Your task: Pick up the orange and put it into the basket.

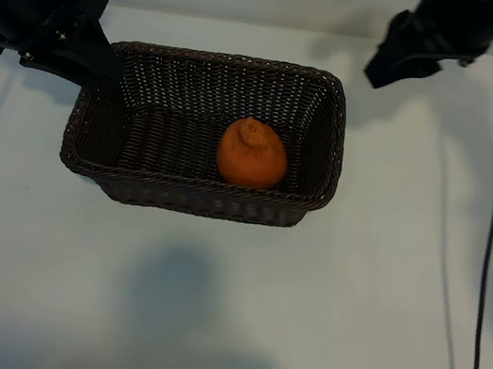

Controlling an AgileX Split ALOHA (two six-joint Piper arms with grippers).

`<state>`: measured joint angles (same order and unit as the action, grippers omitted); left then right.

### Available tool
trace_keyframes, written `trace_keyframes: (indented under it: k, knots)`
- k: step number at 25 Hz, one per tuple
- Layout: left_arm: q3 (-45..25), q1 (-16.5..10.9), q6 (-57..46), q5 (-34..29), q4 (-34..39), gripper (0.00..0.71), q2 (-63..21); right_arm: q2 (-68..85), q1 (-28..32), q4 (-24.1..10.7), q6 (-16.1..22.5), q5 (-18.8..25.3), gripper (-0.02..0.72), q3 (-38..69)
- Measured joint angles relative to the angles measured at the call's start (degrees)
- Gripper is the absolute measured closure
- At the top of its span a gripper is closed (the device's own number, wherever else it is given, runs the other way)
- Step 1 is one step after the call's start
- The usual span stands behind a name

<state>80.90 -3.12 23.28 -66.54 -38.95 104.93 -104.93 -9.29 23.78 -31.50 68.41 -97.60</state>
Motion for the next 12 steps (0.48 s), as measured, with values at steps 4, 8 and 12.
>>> trace_keyframes:
  k: [4, 8, 12]
  knots:
    - [0.0, 0.0, 0.0, 0.0, 0.0, 0.306, 0.0, 0.2, 3.2, 0.1, -2.7, 1.3, 0.258, 0.0]
    - [0.0, 0.0, 0.0, 0.0, 0.1, 0.306, 0.0, 0.3, 6.6, 0.8, -3.5, 1.3, 0.258, 1.2]
    - [0.0, 0.0, 0.3, 0.0, 0.1, 0.306, 0.0, 0.3, 9.1, 1.2, -4.3, 1.3, 0.258, 3.8]
